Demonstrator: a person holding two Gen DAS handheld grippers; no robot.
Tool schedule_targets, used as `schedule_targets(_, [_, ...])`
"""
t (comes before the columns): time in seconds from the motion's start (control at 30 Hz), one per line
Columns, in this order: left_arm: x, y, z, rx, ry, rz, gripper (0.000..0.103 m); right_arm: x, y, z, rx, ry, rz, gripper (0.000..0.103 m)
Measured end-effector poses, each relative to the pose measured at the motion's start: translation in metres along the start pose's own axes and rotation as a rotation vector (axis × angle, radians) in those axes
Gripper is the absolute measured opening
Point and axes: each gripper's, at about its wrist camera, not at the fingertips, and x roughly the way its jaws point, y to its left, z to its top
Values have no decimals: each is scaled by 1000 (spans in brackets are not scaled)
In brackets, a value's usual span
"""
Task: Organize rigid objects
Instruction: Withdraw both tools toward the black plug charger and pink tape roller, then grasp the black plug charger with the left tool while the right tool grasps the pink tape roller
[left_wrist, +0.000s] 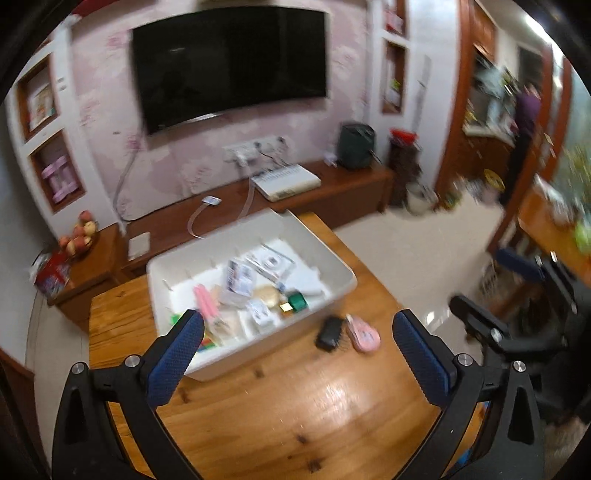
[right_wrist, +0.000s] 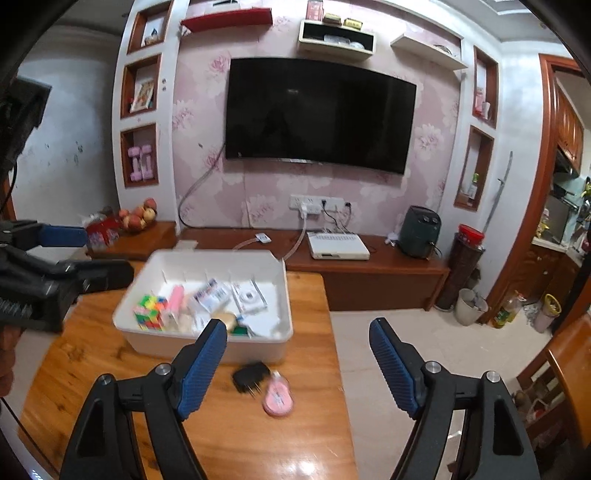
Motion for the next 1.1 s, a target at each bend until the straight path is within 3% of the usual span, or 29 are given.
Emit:
schedule_targets(0.13, [36, -28, -28, 124, 96, -34, 102, 25, 0, -31, -13, 54, -25, 80])
schedule_targets(0.27, [75, -40, -48, 179, 184, -39, 102, 58, 0, -64, -23, 143, -25, 80])
schedule_targets(0.6, [175, -26, -61, 111, 370, -84, 101, 127, 2, -123, -36, 328, -6, 80])
schedule_targets(0.8, [200, -18, -63, 44, 377, -121, 101, 149, 5, -137, -19, 381, 17, 80])
schedule_targets(1.1, [216, -23, -66, -3, 355, -171, 101, 174, 8, -129, 56, 397, 43, 80])
